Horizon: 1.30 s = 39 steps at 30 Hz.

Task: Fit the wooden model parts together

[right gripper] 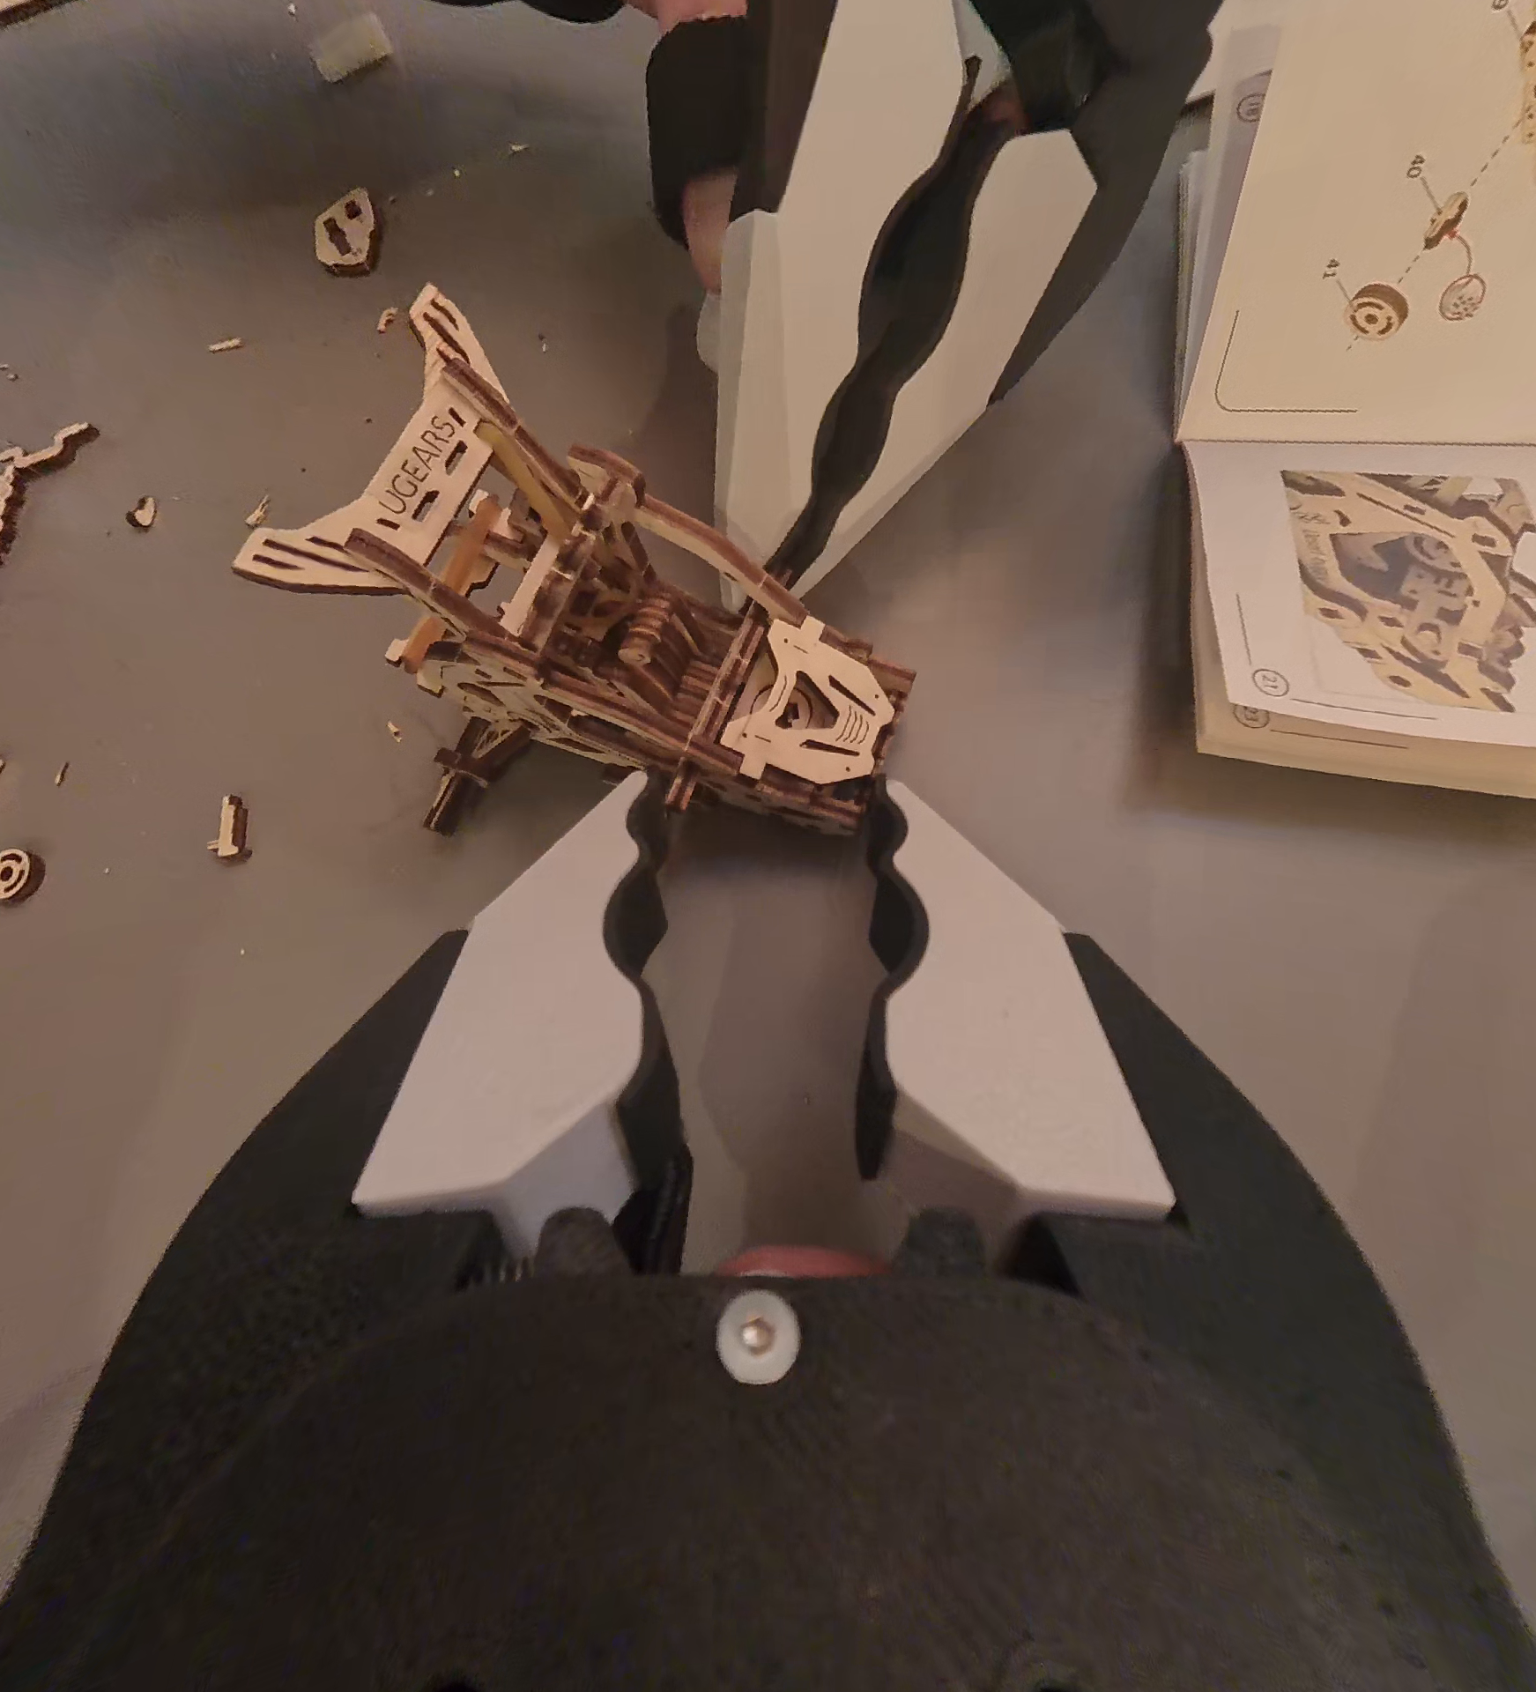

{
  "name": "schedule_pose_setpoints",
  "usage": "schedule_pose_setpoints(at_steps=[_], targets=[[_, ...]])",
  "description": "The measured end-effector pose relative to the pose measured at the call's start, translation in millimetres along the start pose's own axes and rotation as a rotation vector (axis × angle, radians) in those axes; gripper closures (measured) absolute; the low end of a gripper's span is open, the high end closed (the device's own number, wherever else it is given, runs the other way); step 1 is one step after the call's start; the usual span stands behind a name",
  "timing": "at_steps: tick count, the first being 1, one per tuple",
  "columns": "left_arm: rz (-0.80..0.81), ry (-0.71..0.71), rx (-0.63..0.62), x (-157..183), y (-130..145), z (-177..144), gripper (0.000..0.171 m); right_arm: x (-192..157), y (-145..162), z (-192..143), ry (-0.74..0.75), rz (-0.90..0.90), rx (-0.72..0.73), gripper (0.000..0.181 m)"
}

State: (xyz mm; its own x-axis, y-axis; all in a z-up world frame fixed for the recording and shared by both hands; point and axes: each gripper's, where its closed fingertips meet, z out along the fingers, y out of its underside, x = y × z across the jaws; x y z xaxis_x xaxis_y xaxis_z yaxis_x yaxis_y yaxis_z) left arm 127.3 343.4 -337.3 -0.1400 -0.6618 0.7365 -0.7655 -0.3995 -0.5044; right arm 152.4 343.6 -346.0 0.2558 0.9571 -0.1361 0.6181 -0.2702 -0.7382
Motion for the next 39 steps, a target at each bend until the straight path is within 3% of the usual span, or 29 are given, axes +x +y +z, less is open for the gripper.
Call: schedule_pose_setpoints(at_steps=[12,24,39], targets=[[-0.034,-0.026,0.057,-2,-3,-3,0.171,2,-1,1,0.025,-0.002,0.007,0.140],[-0.189,0.035,0.099,-4,-6,-3,0.171,4,-2,1,0.046,-0.005,0.008,0.141],[-0.130,-0.021,0.124,-8,-10,-4,0.171,9,2,-8,0.022,0.098,0.030,0.140]])
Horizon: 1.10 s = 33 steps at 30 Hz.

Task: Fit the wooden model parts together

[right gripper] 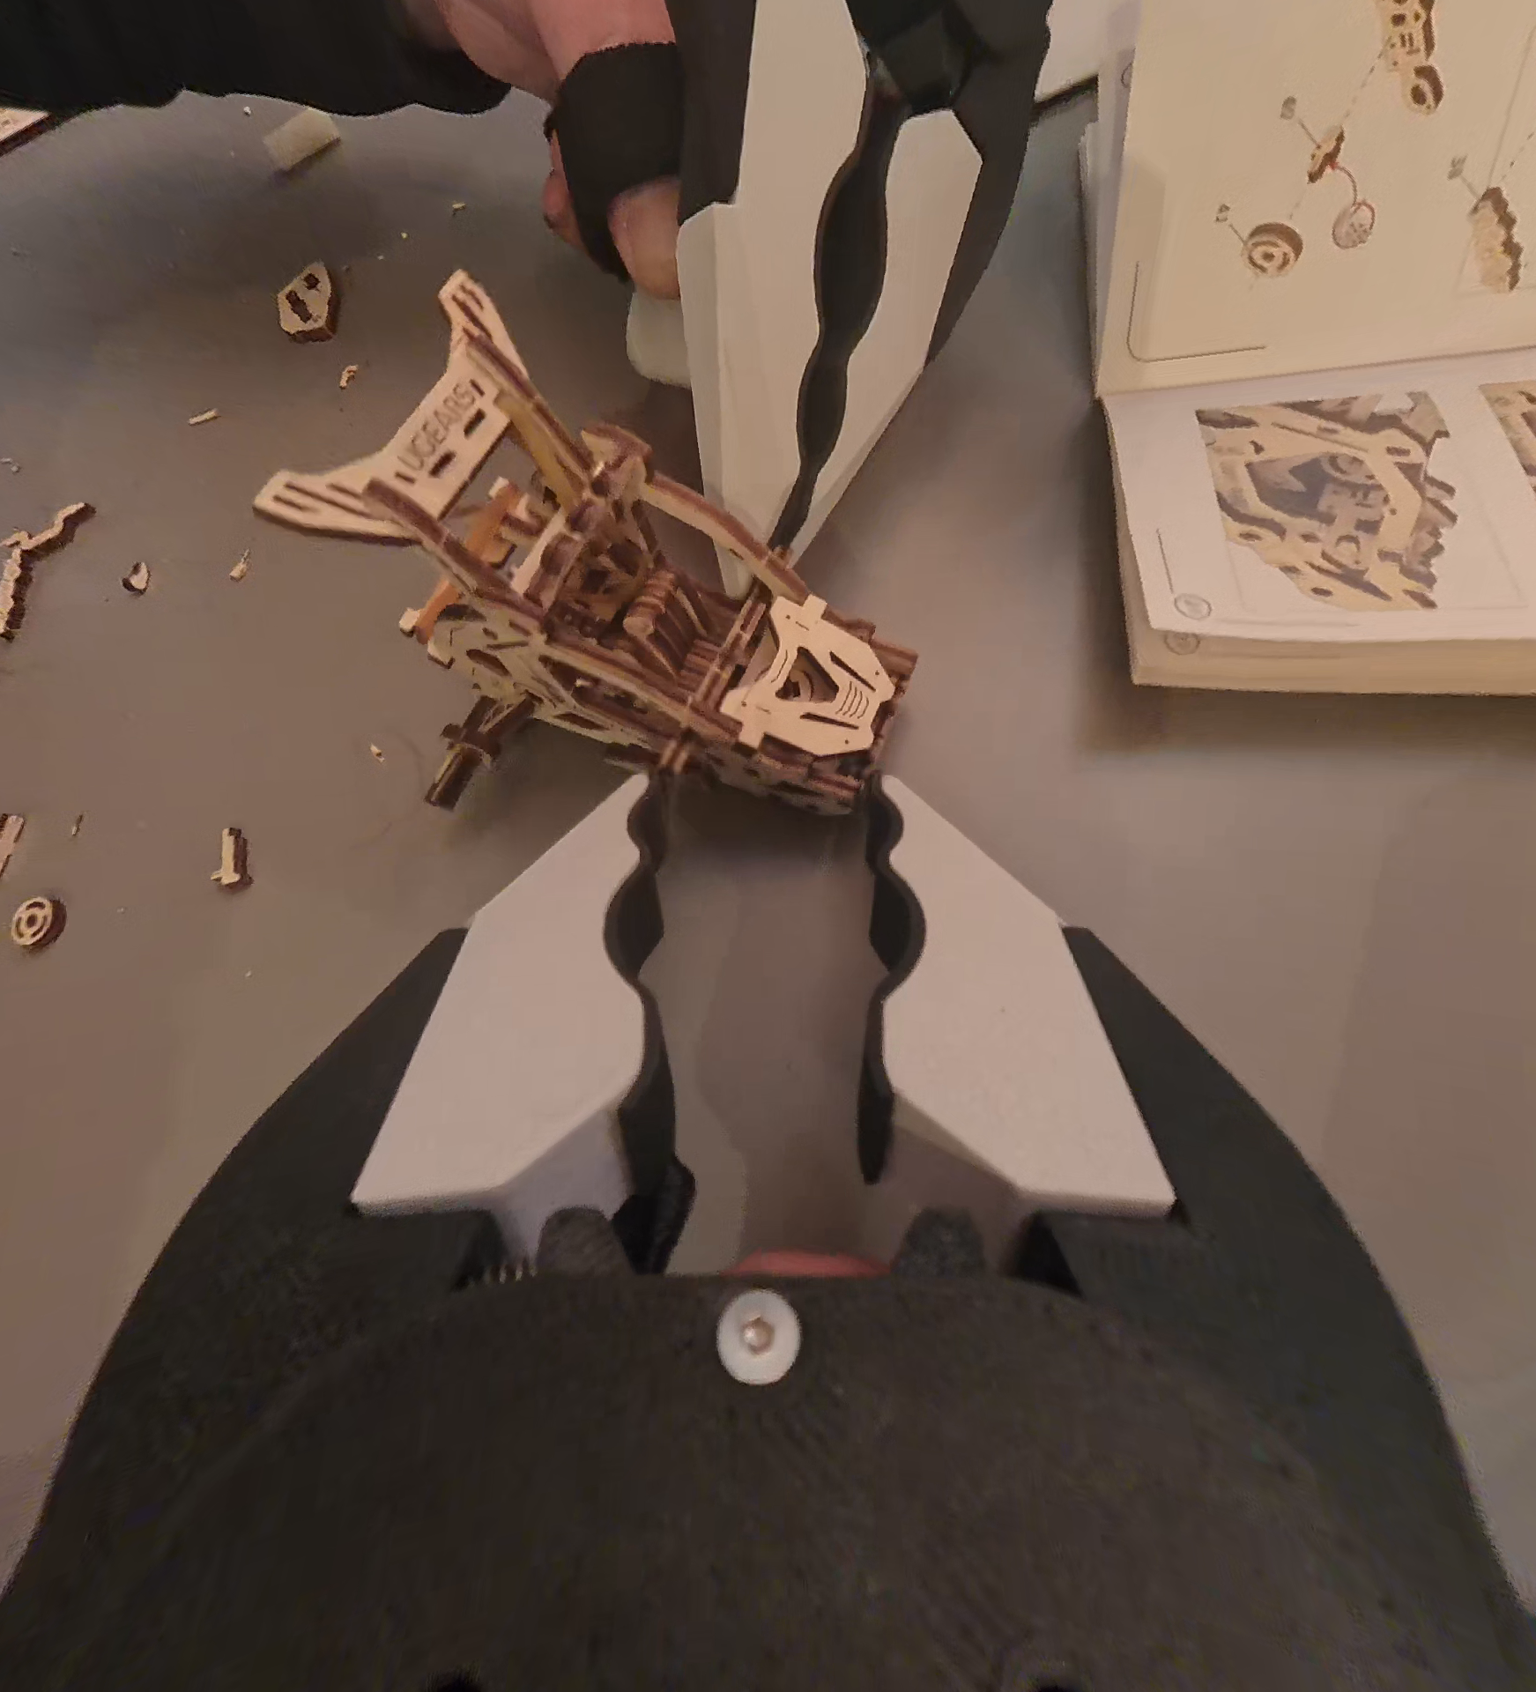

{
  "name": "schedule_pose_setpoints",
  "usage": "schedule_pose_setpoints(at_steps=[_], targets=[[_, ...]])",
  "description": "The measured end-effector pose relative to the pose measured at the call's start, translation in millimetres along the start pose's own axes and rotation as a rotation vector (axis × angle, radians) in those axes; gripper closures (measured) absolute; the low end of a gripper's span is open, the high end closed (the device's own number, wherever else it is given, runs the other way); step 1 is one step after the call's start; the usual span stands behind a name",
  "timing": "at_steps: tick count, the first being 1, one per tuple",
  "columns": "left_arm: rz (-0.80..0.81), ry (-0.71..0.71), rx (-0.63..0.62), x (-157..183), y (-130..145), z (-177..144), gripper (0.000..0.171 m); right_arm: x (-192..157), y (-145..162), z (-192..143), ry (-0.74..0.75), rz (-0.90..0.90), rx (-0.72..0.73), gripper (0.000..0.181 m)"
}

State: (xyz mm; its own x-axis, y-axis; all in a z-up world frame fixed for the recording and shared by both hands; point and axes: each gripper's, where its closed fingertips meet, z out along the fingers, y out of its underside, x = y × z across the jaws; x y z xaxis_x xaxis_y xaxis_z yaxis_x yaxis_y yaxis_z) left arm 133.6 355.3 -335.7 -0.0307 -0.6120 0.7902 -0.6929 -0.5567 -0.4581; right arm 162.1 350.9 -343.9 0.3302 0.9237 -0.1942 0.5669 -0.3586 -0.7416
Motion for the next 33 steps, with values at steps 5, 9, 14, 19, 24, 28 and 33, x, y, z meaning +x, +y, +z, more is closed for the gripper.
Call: schedule_pose_setpoints(at_steps=[5,9,14,19,24,28,33], targets=[[0.016,-0.013,0.002,0,0,1,0.171,-1,-1,-11,0.003,0.030,0.026,0.143],[0.030,-0.040,0.006,-1,0,1,0.171,-4,-4,-15,0.040,0.059,0.051,0.148],[0.049,-0.080,0.031,-2,-1,2,0.171,-8,-2,-22,0.058,0.087,0.047,0.158],[0.081,-0.102,0.117,0,-9,-5,0.171,-13,0,-19,0.079,0.095,0.056,0.149],[0.111,-0.178,0.196,-1,-6,-19,0.153,-10,1,-18,0.096,0.104,0.042,0.144],[0.120,-0.162,0.217,10,-2,-20,0.154,-19,-2,-19,0.071,0.156,0.067,0.157],[0.085,-0.100,0.196,24,11,-6,0.166,-27,1,-10,0.061,0.253,0.072,0.159]])
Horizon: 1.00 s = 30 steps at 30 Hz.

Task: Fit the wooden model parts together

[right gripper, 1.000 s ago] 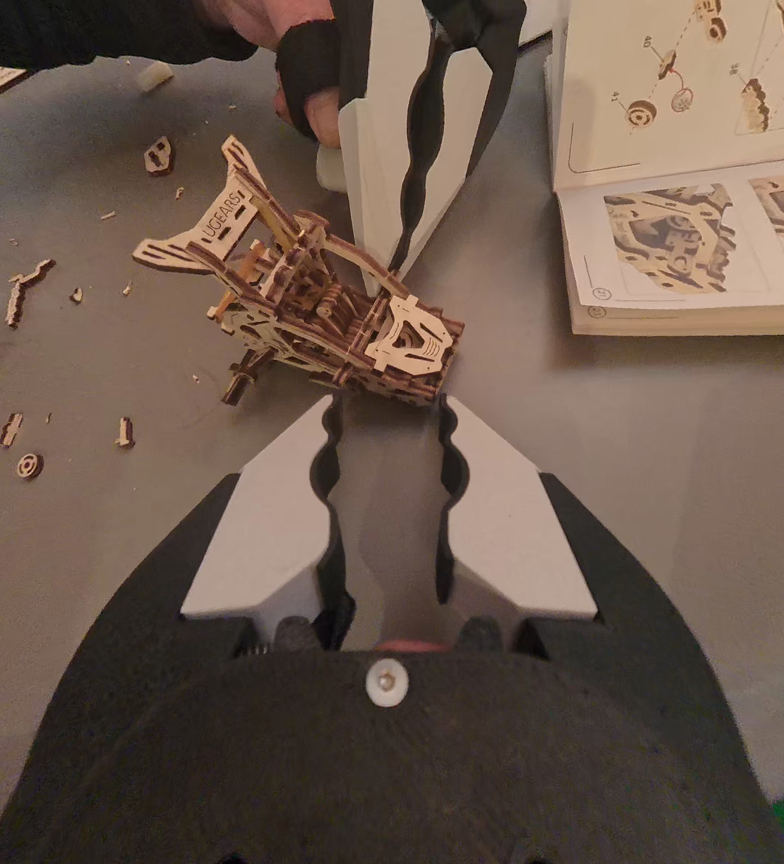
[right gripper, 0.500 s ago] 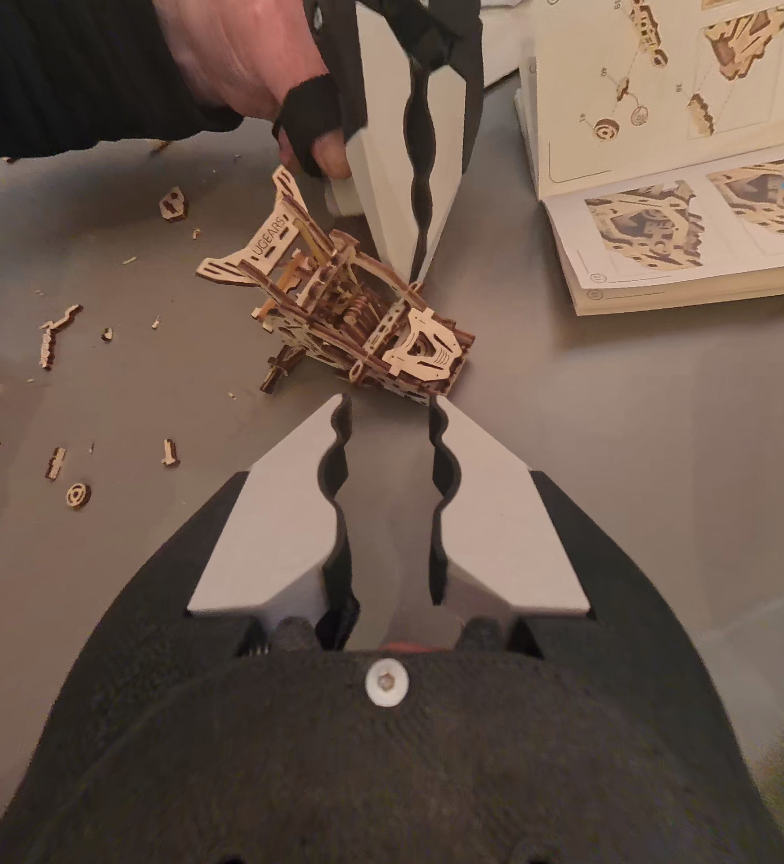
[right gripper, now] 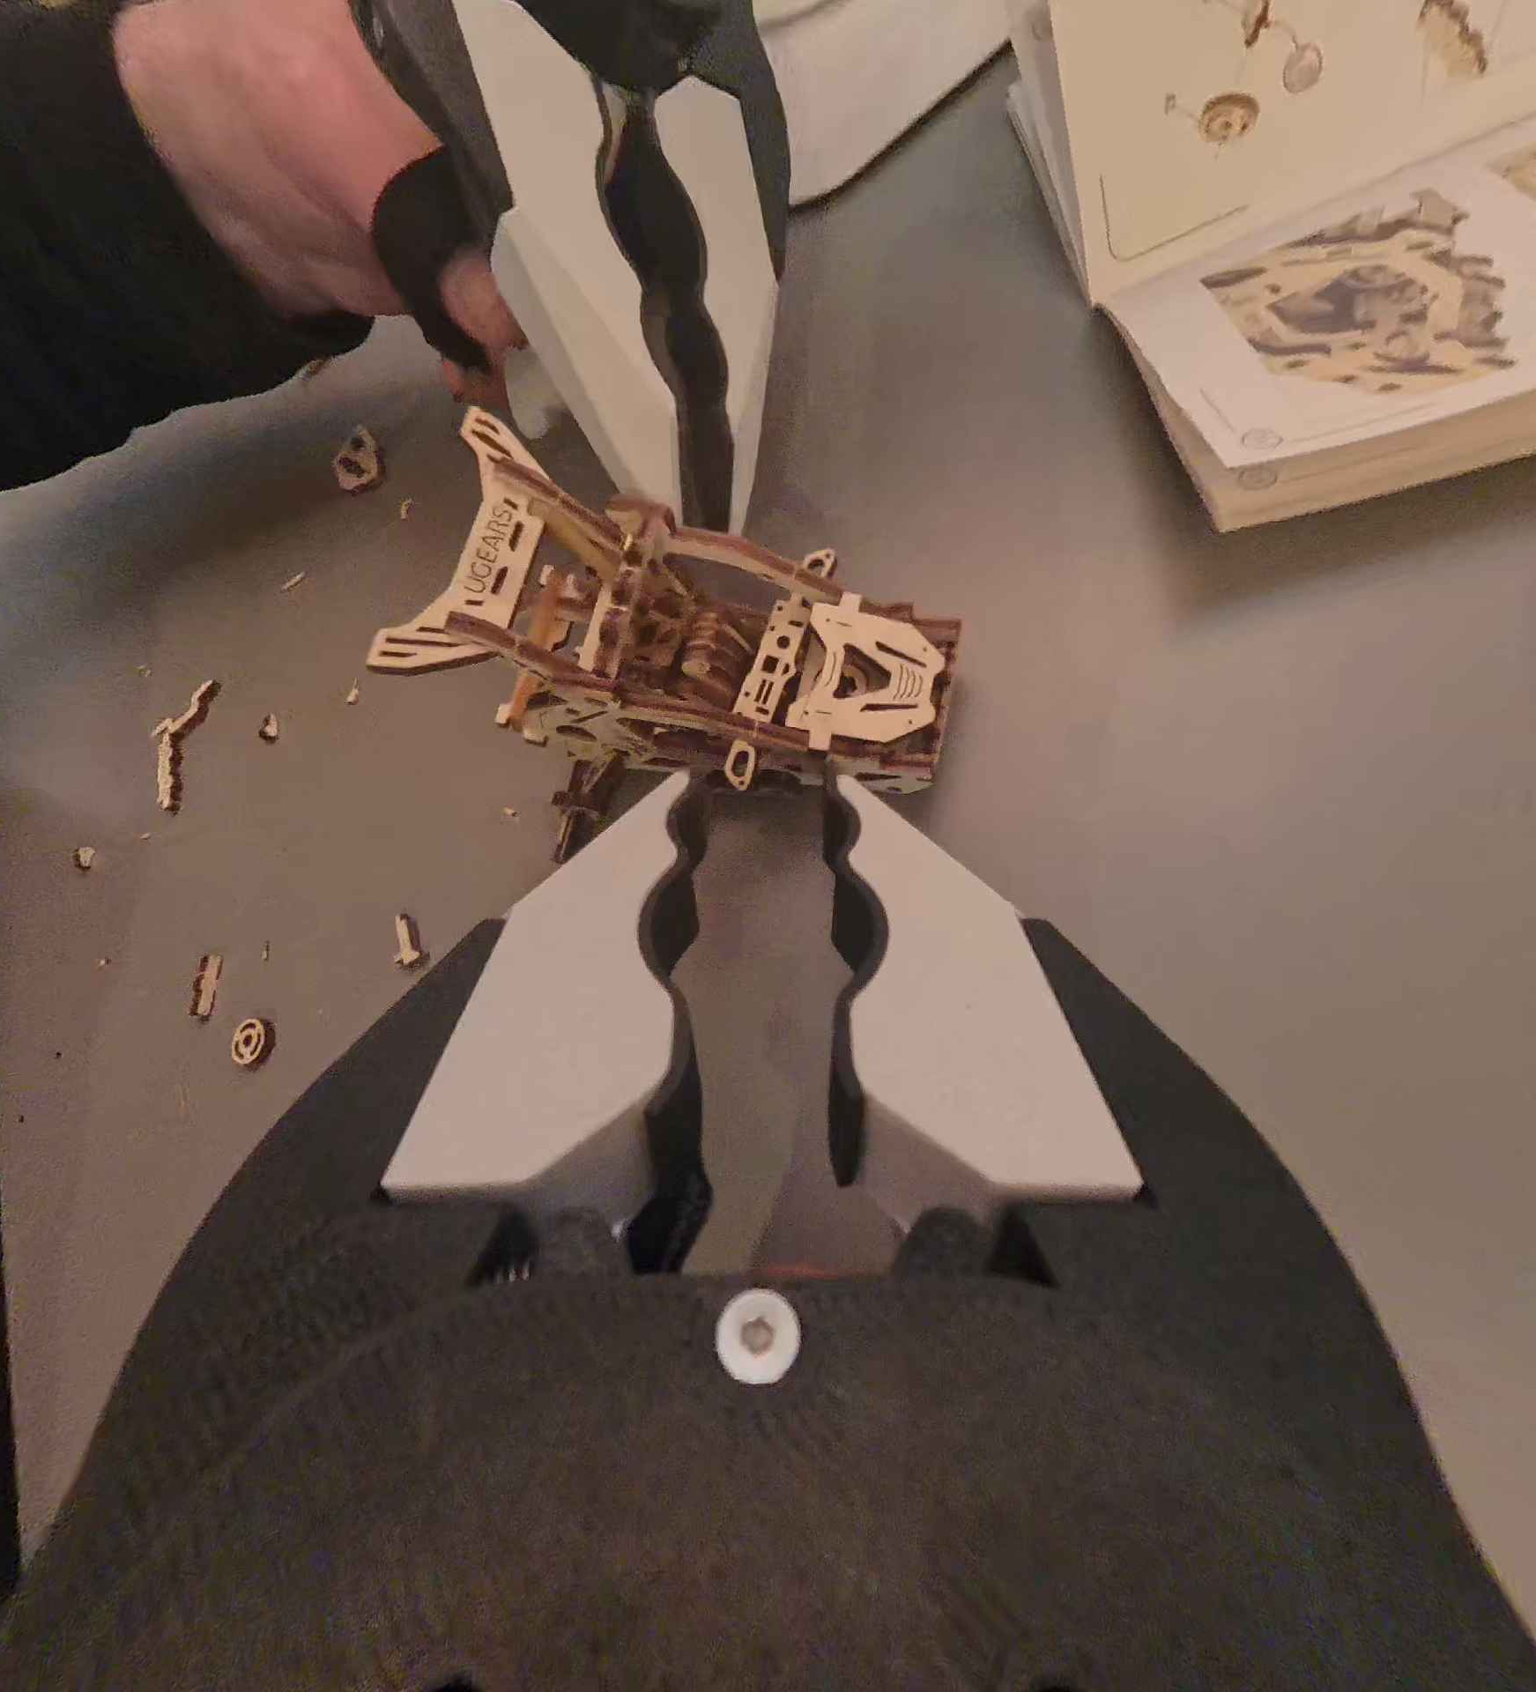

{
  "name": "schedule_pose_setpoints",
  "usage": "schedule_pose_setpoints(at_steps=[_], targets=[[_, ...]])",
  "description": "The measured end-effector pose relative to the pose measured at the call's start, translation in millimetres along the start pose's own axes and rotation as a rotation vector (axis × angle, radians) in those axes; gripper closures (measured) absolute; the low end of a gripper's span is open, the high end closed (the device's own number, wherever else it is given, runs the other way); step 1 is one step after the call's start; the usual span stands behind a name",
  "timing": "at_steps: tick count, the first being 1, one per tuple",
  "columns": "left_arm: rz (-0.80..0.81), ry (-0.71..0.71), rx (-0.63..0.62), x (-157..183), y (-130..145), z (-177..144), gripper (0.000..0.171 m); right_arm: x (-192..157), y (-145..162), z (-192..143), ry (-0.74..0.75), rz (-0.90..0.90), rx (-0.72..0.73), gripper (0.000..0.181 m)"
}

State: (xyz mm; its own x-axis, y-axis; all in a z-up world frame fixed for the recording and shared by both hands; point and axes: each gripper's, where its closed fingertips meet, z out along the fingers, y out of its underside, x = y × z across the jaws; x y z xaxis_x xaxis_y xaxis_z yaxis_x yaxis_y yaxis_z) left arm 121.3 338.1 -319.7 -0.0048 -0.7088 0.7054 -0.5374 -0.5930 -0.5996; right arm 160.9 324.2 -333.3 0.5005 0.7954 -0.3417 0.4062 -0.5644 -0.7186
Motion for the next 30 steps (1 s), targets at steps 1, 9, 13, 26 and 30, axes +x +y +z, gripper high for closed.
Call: schedule_pose_setpoints(at_steps=[1,9,13,26,30], targets=[[-0.007,-0.004,-0.008,1,4,2,0.167,-1,3,1,-0.003,0.012,-0.011,0.157],[-0.062,0.053,-0.016,24,19,13,0.164,-7,6,0,-0.067,0.063,0.013,0.172],[-0.091,0.044,0.092,14,2,-1,0.165,-8,5,0,-0.083,0.073,0.020,0.176],[-0.151,0.060,0.076,7,-7,9,0.170,-3,-3,-5,0.044,-0.152,0.054,0.178],[-0.237,0.070,0.086,2,-6,7,0.168,-4,-3,-4,0.077,-0.233,0.050,0.178]])
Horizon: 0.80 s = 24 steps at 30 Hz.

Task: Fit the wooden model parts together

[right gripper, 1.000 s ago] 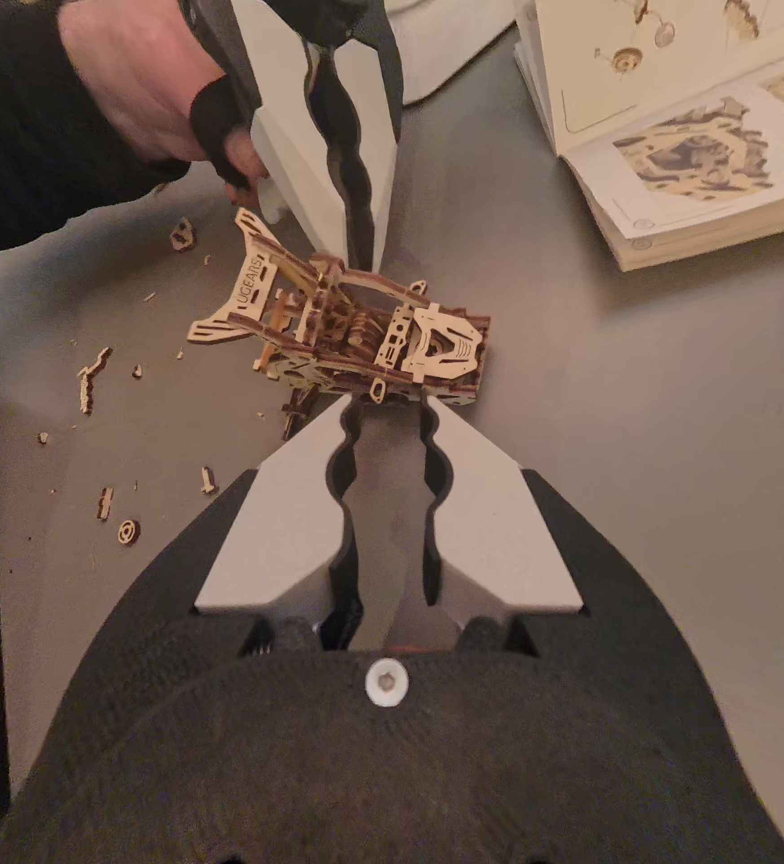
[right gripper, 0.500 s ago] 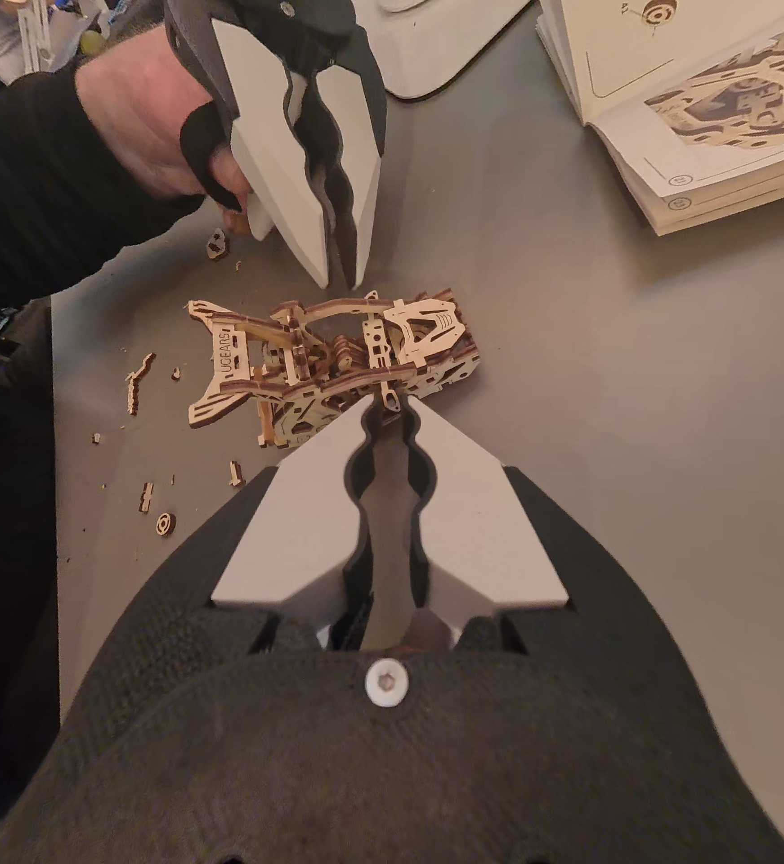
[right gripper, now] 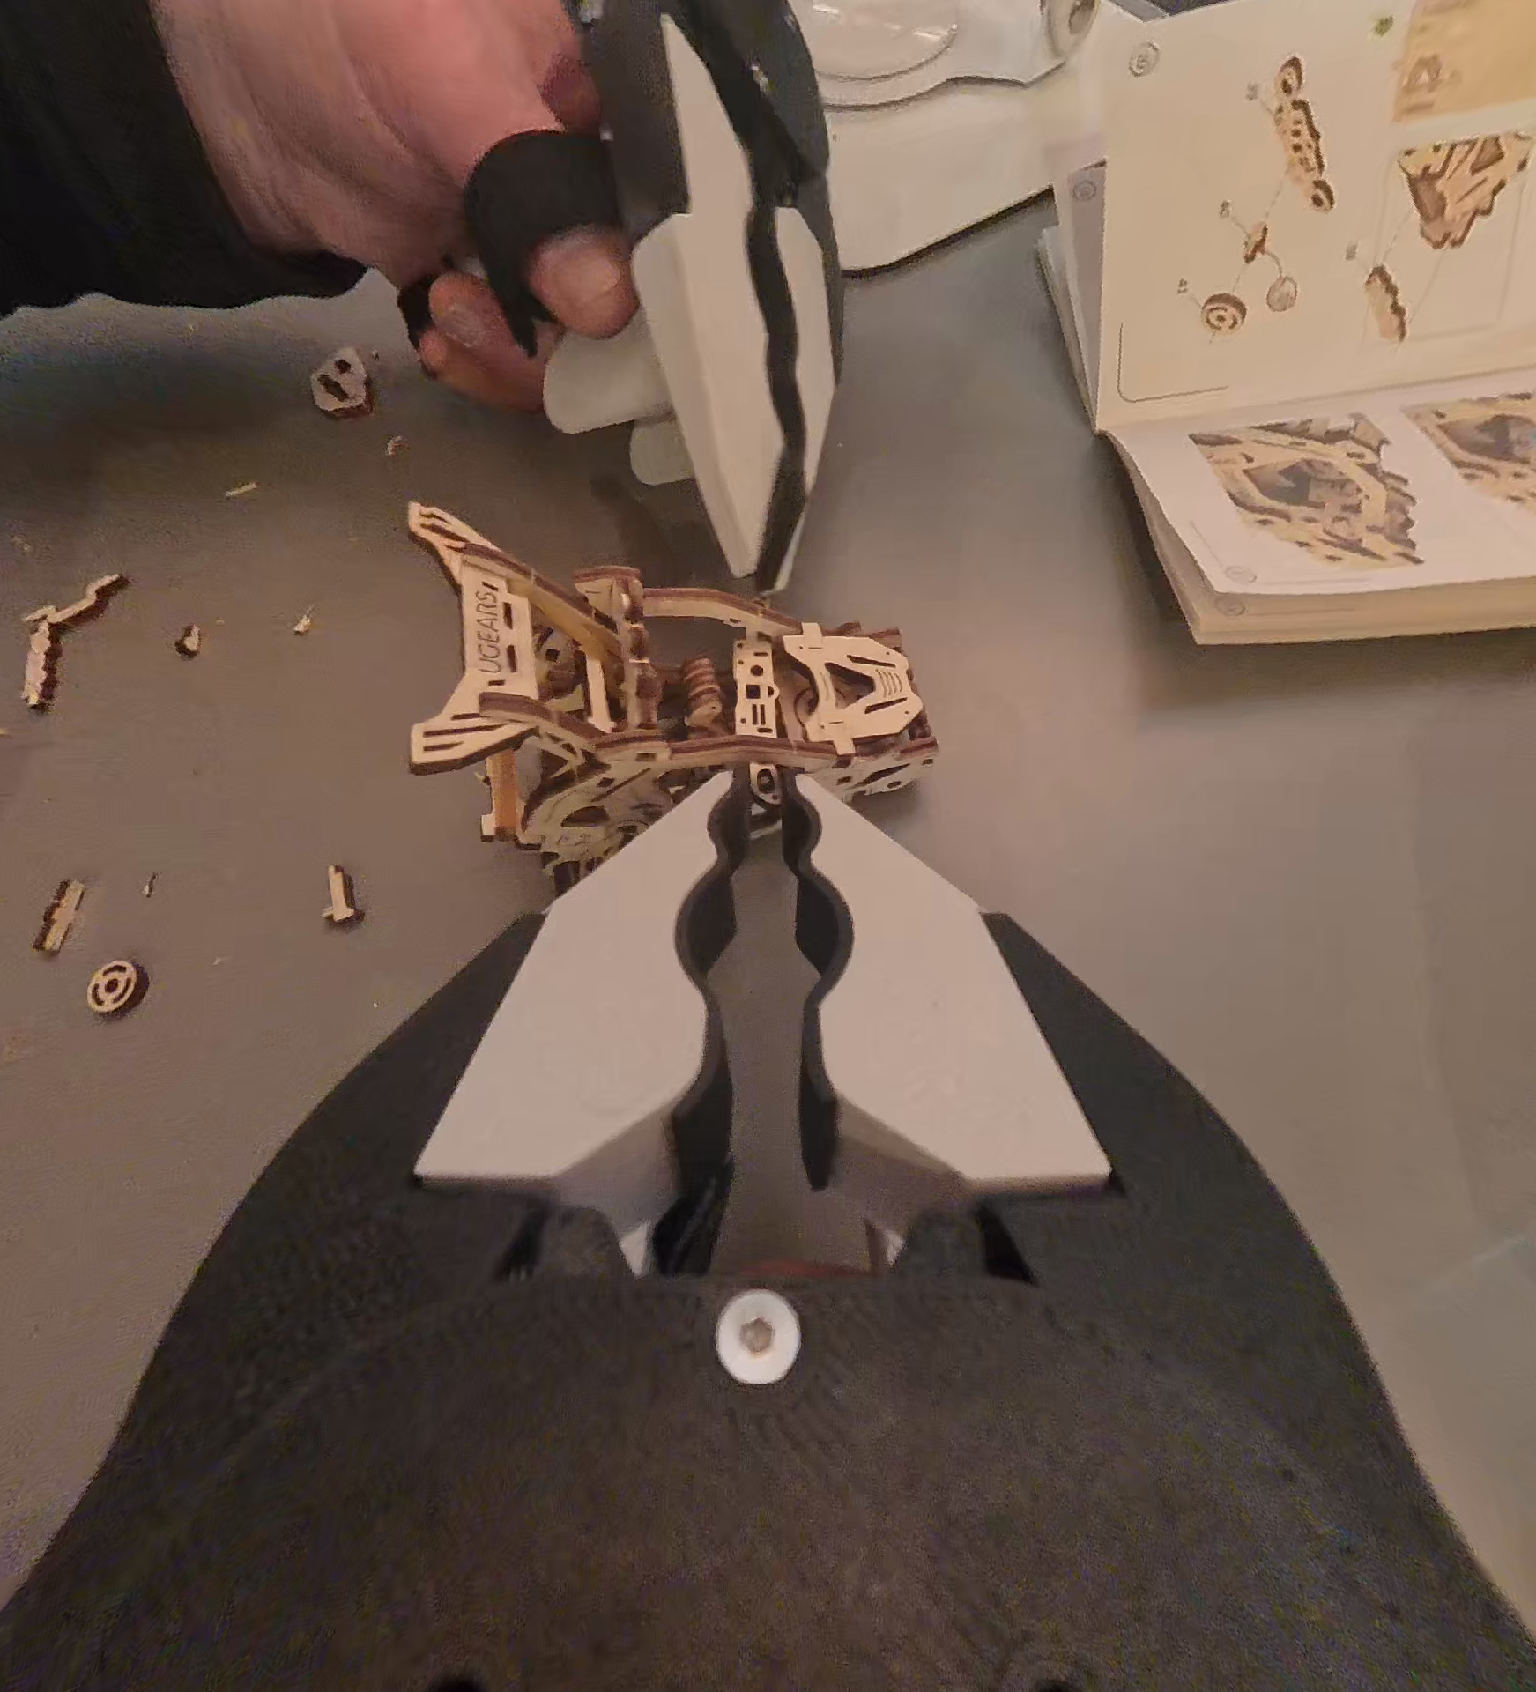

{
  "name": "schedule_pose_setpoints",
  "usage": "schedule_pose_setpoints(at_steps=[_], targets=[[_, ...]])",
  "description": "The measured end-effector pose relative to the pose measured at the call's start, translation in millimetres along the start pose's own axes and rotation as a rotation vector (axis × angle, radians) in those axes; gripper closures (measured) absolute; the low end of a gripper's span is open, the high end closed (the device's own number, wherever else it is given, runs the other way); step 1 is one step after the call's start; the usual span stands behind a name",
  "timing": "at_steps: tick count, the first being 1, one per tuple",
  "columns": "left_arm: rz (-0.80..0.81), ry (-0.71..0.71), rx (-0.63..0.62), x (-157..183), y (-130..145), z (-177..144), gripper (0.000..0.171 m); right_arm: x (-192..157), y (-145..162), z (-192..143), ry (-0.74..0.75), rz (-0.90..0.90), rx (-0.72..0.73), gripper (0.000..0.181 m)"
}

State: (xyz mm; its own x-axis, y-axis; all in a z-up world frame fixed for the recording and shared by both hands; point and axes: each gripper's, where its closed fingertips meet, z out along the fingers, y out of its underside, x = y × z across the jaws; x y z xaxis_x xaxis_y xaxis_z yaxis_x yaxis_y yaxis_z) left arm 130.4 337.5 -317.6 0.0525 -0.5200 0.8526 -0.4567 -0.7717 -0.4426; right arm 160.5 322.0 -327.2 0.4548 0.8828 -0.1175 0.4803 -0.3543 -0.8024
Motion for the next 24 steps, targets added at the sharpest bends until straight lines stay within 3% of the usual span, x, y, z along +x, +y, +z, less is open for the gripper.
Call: schedule_pose_setpoints(at_steps=[5,16,24], targets=[[-0.074,-0.003,-0.005,-5,2,-1,0.165,-1,-2,1,0.031,-0.089,0.020,0.178],[-0.129,0.028,-0.025,-2,9,3,0.169,-2,-3,3,0.039,-0.123,0.032,0.177],[-0.155,0.055,-0.011,0,11,-1,0.162,-2,-5,2,0.043,-0.141,0.048,0.177]])
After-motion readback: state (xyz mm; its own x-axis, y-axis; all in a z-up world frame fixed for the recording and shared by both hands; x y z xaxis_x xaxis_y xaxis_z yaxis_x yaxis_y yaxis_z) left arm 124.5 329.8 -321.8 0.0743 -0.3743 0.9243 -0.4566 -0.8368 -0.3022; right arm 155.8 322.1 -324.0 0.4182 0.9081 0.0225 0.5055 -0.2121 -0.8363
